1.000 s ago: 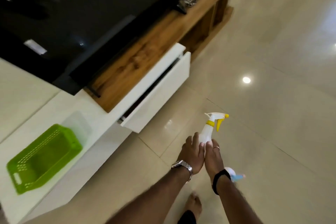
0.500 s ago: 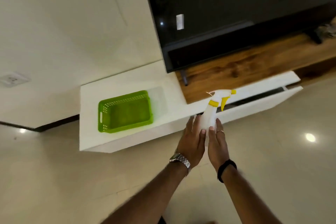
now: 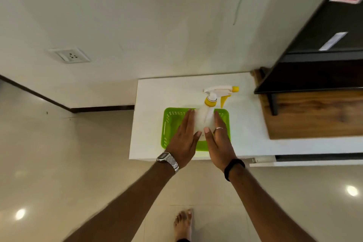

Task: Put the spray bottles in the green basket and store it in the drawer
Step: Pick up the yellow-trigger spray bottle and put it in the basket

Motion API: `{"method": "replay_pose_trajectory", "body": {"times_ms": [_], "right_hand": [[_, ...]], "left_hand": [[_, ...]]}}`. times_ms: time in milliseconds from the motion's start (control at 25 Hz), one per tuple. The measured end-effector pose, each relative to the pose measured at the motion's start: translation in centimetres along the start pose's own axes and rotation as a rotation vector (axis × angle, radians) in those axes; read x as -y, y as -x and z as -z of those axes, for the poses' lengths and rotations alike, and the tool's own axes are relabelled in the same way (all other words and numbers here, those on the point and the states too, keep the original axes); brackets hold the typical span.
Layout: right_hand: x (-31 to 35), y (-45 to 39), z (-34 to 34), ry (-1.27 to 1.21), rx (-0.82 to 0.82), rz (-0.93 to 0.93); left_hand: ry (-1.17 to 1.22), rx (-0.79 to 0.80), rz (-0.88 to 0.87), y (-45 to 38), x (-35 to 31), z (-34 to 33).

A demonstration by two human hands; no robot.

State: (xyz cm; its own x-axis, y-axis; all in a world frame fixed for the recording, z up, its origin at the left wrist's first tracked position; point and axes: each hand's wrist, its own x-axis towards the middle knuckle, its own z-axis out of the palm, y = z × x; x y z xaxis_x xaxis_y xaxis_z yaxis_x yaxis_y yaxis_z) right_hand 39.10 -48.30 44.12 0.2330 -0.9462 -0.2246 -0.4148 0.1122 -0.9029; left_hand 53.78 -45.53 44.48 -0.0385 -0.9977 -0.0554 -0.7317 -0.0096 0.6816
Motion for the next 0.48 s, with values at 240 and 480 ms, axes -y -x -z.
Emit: {"method": "replay_pose_trajectory", "body": {"times_ms": [240, 480], "right_hand": [[-1.7, -4.9, -6.6, 0.165, 0.196, 0.044], [-4.2, -6.8, -9.9, 0.300, 0.181, 0.017]], "left_hand": [[-0.087, 0.106, 0.066, -1.1, 9.4, 1.7], [-0.439, 0.071, 0.046, -1.4, 13.7, -0.3]]}}
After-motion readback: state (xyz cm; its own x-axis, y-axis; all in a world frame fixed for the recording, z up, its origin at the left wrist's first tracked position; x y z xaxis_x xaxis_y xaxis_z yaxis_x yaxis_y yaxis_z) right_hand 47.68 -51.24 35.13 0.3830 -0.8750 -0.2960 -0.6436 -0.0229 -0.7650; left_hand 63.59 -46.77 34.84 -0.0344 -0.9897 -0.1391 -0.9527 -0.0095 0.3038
